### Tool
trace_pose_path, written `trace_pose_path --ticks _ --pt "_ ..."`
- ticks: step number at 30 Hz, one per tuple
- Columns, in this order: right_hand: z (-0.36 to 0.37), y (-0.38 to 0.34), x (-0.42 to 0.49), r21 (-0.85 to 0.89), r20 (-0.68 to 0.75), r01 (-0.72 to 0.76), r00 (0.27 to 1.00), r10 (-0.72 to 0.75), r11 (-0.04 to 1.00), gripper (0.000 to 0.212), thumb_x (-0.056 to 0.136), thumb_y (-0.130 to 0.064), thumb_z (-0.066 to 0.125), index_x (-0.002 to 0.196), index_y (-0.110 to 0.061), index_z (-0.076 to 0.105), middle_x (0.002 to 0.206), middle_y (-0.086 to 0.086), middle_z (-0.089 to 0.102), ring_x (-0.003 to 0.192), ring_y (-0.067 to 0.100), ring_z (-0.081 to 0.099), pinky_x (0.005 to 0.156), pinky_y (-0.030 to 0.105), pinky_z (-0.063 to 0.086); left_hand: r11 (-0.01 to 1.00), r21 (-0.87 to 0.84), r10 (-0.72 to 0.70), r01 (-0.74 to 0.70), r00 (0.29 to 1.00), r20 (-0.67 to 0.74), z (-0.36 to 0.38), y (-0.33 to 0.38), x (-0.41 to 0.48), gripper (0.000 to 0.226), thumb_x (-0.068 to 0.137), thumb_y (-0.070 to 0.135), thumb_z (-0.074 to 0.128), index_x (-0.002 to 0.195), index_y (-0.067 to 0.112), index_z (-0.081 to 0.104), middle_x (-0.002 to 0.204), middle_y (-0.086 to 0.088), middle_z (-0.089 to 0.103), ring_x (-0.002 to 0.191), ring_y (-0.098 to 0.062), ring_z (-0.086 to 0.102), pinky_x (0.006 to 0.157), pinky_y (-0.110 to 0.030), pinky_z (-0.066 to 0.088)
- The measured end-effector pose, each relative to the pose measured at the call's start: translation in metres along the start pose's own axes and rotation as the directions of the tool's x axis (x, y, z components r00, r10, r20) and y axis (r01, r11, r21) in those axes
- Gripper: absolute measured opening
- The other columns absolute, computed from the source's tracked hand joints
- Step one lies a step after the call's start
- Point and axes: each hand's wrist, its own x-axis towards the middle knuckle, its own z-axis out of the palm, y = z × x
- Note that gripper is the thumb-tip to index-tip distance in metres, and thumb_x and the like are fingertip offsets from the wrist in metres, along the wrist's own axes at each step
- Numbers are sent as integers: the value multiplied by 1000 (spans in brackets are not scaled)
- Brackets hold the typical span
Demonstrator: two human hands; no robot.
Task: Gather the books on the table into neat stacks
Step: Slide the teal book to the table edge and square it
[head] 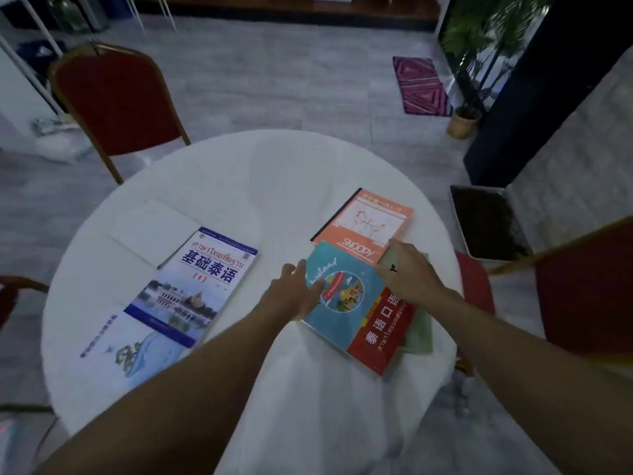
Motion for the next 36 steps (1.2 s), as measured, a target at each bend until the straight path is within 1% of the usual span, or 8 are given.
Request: trace_pose_path --ticks 4,9,15,20,23,25,29,36 --pt "24 15 1 -15 100 -38 994 39 999 49 92 -35 64 136 -20 48 140 8 52 126 31 55 103 49 48 997 -43 -51 57 990 128 35 -15 1 72 95 54 42 155 22 17 160 -8 15 139 -33 38 111 -43 38" --pt "46 33 11 -55 225 -132 964 141 990 71 90 -39 67 150 -16 36 154 10 44 138 32 47 109 48 43 988 -141 -35 62 981 189 70 -27 3 67 93 40 53 151 27 23 157 -10 11 144 -29 25 117 -38 27" --pt "60 32 15 -248 177 -175 959 222 953 75 84 -39 70 150 -29 34 143 13 45 134 37 42 107 48 37 945 -317 -54 85 993 106 80 -34 7 64 86 30 68 142 29 37 146 -7 24 137 -24 29 111 -34 36" --pt "67 15 10 -9 305 -258 919 249 966 56 84 -21 72 133 -21 46 127 14 60 109 32 63 89 42 56 924 -375 -77 78 997 16 69 -49 5 67 81 16 74 137 23 37 138 -7 22 126 -22 40 98 -31 49" --pt "77 4 -4 82 384 -290 892 238 954 51 88 -20 70 129 -18 40 119 10 63 100 27 64 77 36 54 952 -307 -9 -15 997 -76 58 -64 0 65 79 17 76 133 20 41 136 -8 27 119 -21 41 98 -28 47" --pt "87 -5 -16 105 424 -293 877 224 950 55 89 -22 70 134 -16 38 118 6 62 100 24 63 71 32 51 974 -225 4 -27 995 -101 49 -77 -3 61 80 13 74 132 15 43 144 -9 25 124 -25 45 103 -37 49" --pt "112 -23 -44 90 479 -291 851 215 953 64 84 -24 78 137 -12 44 131 9 64 112 25 64 92 39 56 995 -30 92 -95 993 -76 34 -107 -7 67 80 14 75 137 12 39 154 -9 20 131 -33 43 106 -42 45" --pt "152 -40 -96 100 452 -357 848 277 929 68 75 -32 87 128 -11 50 127 6 63 112 24 63 90 35 56 969 117 212 -216 976 48 24 -157 -25 77 81 22 76 144 12 34 160 -11 13 139 -32 35 109 -40 45"
